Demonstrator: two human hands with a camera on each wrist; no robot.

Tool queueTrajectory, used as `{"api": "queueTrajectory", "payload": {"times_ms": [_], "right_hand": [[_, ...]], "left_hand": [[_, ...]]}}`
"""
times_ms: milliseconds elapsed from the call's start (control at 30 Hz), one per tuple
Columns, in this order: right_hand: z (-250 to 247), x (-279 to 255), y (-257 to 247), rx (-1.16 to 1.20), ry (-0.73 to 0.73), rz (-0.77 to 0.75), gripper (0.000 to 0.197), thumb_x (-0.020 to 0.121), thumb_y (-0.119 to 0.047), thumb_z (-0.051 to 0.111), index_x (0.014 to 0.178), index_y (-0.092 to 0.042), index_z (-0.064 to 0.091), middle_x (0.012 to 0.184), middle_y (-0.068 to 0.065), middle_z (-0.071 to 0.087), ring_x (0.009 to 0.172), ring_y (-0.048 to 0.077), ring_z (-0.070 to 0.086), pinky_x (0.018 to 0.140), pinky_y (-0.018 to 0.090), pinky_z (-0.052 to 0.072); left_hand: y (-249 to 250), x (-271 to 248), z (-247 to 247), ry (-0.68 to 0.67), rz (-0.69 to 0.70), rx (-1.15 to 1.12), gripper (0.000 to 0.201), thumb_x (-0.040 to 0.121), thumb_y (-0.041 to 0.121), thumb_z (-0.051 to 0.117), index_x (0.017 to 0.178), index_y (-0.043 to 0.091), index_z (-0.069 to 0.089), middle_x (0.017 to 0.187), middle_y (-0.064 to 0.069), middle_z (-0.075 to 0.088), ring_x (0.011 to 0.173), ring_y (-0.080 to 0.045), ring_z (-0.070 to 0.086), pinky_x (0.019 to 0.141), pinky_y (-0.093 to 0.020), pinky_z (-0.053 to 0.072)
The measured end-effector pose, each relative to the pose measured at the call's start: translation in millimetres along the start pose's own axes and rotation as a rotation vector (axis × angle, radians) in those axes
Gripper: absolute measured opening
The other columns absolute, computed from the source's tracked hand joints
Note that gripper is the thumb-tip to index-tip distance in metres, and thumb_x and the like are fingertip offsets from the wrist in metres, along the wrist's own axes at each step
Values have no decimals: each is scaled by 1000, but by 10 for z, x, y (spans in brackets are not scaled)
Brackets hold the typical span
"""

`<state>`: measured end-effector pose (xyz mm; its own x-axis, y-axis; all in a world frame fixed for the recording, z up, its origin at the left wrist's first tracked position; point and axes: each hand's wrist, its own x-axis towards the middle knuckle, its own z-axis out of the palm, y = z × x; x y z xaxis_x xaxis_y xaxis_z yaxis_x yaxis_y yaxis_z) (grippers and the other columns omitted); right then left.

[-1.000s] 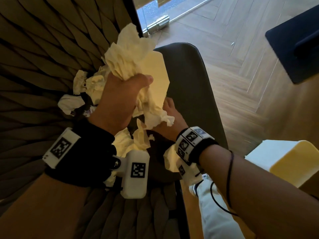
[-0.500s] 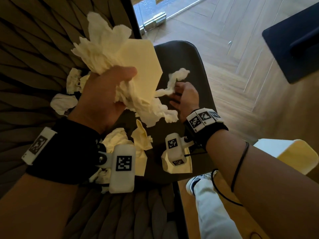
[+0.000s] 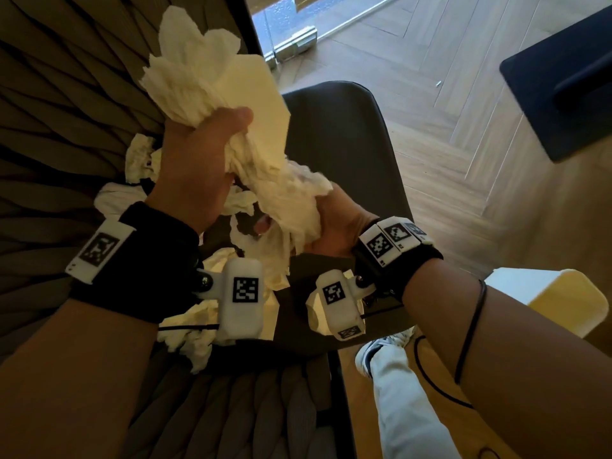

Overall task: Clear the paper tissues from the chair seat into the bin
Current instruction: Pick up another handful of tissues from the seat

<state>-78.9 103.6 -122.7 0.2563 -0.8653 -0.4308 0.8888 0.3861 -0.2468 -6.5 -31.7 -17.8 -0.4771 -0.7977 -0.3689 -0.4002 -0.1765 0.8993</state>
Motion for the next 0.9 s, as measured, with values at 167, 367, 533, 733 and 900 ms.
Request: {"api": "queueTrajectory", "payload": {"times_ms": [167,367,533,733,900], "right_hand": [[6,-92,-123,154,164,-57,68,91,-63,27,128,-11,52,111,16,65,98,28,63,92,43,47],[63,-132,-258,166,250,-156,62,93,-62,28,114,-13,59,105,12,66,91,25,67,88,38,50],[6,-354,-317,166,213,-168,74,87,-69,32,120,-8,58,110,13,64,105,28,60,99,45,45],[-113,-571,-334,-31,324,-40,41,93,-36,50,122,-8,56,100,14,67,93,27,66,90,41,52],[-232,-657,-246,-60,375,-23,38,91,-29,53,124,-9,57,105,12,68,101,27,65,96,44,50]], "left_hand": [[-245,-7,31,88,190,291,66,84,19,68,139,4,35,142,-10,45,130,-18,43,102,-15,32],[-528,-272,338,-308,400,262,62,83,0,65,137,12,37,125,17,44,116,17,44,94,-3,36],[-586,-268,384,-463,467,501,58,84,29,64,137,26,41,123,9,50,116,-11,49,101,-35,43],[-695,-233,424,-756,705,905,60,82,36,55,137,13,43,138,-11,52,130,-28,44,107,-49,38],[-746,-241,476,-747,569,875,69,85,32,62,143,21,26,139,-7,48,114,-19,57,97,-38,50]]}}
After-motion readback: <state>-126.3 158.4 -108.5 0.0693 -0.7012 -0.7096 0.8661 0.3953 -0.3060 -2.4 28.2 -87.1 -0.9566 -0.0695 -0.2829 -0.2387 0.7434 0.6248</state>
